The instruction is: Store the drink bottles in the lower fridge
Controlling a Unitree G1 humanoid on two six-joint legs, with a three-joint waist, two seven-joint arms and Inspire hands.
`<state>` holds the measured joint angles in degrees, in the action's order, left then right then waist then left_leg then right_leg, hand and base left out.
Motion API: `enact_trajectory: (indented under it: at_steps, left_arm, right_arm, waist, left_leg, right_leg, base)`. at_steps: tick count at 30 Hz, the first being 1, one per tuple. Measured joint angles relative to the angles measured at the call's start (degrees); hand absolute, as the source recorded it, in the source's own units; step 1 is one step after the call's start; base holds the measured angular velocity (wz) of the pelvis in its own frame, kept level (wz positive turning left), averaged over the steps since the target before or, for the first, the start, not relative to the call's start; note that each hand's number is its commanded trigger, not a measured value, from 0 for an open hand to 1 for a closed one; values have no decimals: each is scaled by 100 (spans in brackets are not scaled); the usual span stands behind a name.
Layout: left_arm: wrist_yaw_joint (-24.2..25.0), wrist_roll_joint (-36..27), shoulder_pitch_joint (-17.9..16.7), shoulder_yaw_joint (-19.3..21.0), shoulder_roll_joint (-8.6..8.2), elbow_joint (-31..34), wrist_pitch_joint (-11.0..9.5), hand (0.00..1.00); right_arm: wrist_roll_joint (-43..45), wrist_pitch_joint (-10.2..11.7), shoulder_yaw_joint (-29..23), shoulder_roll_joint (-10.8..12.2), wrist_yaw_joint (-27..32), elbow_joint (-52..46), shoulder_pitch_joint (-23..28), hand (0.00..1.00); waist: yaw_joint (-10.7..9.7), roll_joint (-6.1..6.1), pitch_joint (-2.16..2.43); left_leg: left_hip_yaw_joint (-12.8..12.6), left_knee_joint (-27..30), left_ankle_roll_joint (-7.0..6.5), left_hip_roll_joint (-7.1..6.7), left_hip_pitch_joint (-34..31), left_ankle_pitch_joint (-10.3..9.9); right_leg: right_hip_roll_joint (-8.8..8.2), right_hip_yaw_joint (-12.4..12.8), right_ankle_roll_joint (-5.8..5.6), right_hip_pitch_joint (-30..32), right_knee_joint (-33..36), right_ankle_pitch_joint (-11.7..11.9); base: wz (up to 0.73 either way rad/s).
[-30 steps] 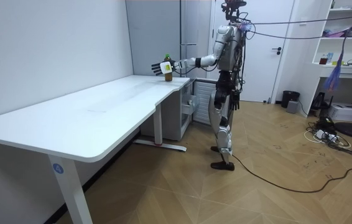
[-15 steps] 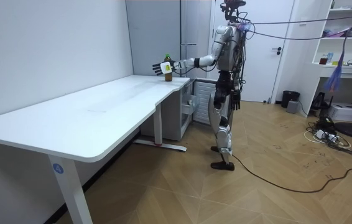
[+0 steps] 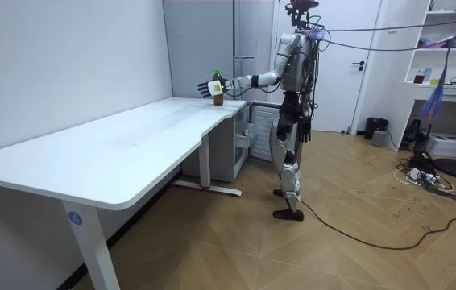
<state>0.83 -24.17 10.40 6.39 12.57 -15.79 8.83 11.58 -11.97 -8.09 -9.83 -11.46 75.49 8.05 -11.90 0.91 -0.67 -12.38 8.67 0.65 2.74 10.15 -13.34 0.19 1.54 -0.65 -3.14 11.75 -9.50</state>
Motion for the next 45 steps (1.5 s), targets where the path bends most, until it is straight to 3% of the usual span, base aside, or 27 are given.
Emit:
enact_trajectory:
  at_steps: [8, 17, 31, 45]
  left_arm:
    - [106, 10, 0, -10, 12, -3, 0, 100]
    - [158, 9, -1, -97, 33, -9, 117, 100]
    - [234, 9, 0, -98, 36, -8, 122, 100]
    - [63, 4, -8, -95, 23, 148, 174, 100]
  right_arm:
    - [1, 4, -3, 0, -18, 0, 16, 0]
    - [1, 8, -4, -4, -21, -1, -2, 0]
    - [1, 6, -4, -6, -1, -1, -5, 0]
    - [-9, 0, 15, 19, 4, -15, 4, 0]
  waist:
    - [-47, 28, 14]
    - [-41, 26, 1]
    - [-41, 24, 0]
    - [79, -25, 5]
  left_leg:
    - [-22, -1, 0, 0, 16, 0]
    - [-5, -5, 0, 0, 15, 0]
    - [-2, -5, 0, -1, -10, 0]
    - [15, 14, 0, 0, -62, 0]
  right_leg:
    - [6, 7, 0, 0, 14, 0]
    - [6, 23, 0, -6, 13, 0]
    - [6, 22, 0, -3, 2, 0]
    - [2, -31, 0, 29, 1, 0]
  base:
    - [0]
    - [0]
    - [0]
    - [0]
